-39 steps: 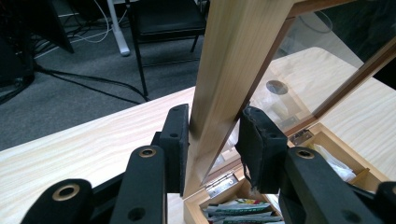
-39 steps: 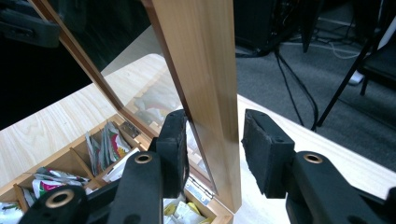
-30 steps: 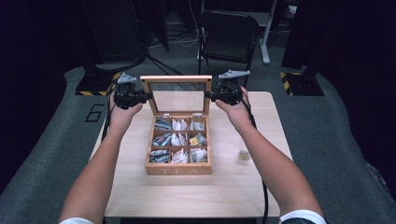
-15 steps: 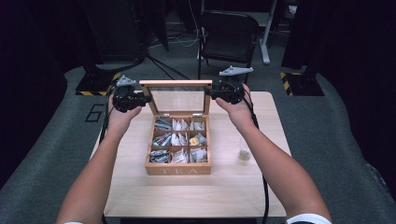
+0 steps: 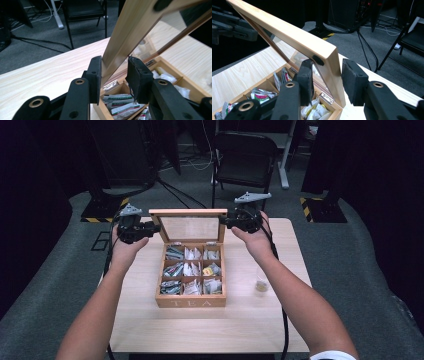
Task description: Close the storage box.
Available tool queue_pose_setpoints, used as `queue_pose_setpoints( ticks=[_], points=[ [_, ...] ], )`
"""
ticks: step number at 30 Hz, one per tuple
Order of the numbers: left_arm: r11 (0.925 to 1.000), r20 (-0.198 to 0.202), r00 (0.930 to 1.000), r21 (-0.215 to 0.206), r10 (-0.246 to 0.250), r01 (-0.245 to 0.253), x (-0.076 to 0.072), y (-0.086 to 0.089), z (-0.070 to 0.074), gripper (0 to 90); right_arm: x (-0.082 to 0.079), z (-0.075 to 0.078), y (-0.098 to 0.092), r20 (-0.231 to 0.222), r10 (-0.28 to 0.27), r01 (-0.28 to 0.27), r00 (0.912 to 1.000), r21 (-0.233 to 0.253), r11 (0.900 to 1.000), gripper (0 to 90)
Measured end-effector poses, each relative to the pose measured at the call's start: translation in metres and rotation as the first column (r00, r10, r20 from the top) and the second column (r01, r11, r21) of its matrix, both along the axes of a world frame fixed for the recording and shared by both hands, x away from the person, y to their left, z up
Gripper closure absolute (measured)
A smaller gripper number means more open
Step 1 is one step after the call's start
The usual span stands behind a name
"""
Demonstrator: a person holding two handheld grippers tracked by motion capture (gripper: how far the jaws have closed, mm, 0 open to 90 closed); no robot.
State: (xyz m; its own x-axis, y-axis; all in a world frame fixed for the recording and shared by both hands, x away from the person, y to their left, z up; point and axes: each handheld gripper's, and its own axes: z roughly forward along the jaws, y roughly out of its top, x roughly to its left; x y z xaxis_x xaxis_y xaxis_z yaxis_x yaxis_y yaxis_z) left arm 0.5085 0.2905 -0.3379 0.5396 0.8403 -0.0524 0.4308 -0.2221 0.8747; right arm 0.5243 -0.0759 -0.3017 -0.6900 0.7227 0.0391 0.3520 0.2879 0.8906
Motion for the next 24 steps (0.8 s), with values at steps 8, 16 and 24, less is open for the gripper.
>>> queue_pose_setpoints(
  ticks=[8, 16, 24],
  points=[
    [0.9998, 0.020, 0.9998, 0.022, -0.006, 0.005, -0.012, -0.003, 0.012, 61.3, -0.005, -0.001, -0.001, -0.002, 0.007, -0.007, 1.0000, -0.008, 1.000, 60.8],
    [0.9998, 0.046, 0.9989, 0.016, -0.010, 0.009, -0.024, -0.004, 0.021, 60.4, -0.015, -0.006, -0.002, 0.000, 0.019, -0.019, 0.9998, 0.004, 1.000, 59.8],
    [0.9998, 0.050, 0.9987, 0.019, -0.010, 0.009, -0.034, -0.006, 0.021, 59.4, -0.025, -0.012, -0.004, 0.007, 0.024, -0.025, 0.9997, 0.007, 1.000, 59.1]
  ],
)
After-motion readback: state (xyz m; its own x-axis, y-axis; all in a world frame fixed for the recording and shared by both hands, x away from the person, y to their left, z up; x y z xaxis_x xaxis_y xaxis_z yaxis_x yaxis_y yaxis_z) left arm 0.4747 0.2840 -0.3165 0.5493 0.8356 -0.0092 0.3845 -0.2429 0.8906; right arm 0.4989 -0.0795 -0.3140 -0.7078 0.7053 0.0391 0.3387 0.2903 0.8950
